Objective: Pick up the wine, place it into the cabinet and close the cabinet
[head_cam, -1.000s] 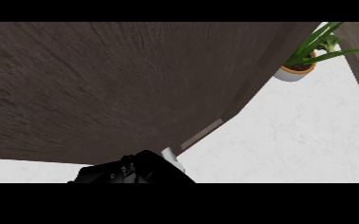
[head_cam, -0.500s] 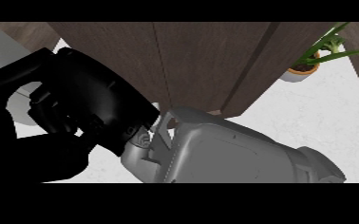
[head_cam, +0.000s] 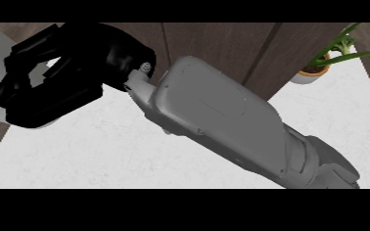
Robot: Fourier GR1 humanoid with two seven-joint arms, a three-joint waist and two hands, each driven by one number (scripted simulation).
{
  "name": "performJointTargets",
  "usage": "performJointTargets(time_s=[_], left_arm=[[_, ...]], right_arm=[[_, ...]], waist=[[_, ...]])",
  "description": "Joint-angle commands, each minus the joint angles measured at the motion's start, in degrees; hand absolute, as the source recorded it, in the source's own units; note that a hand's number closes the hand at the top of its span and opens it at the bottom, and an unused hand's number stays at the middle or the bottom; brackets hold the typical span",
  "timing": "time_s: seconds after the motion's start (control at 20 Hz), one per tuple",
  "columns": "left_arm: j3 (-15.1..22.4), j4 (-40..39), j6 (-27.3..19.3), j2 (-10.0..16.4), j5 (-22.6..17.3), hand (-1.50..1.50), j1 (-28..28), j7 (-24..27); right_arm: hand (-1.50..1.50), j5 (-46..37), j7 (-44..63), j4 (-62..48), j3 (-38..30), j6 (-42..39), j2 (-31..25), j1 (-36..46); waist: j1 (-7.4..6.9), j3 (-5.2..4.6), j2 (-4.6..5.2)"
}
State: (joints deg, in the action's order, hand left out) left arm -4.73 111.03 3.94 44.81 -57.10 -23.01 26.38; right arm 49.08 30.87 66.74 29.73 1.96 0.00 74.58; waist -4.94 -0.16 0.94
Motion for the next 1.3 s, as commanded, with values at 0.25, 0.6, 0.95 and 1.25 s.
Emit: performJointTargets(time_s=[0.25,0.6,0.95,1.25], left_arm=[[-4.89,-1.51,1.43,0.59,-1.76,-1.50,-0.25,-1.91],[-4.84,1.32,1.43,1.89,-2.76,-1.50,-0.12,-4.79],[-3.08,2.89,1.81,0.50,-4.26,-1.50,1.05,-5.19],[0.28,4.63,0.49,-0.25,-4.19,-1.50,2.43,-6.76]], right_arm=[[1.50,-6.69,-16.38,-20.84,-6.27,-5.51,-2.42,2.46],[1.50,-7.77,-20.81,-24.80,-7.11,-5.48,-5.62,0.23],[1.50,-7.86,-25.42,-26.43,-8.19,-6.85,-9.04,-3.35],[1.50,-6.19,-26.83,-27.02,-8.51,-7.91,-8.37,-2.13]], waist=[[1.99,0.06,-0.03],[2.66,0.13,0.15],[3.91,0.14,0.83],[4.76,0.07,1.28]])
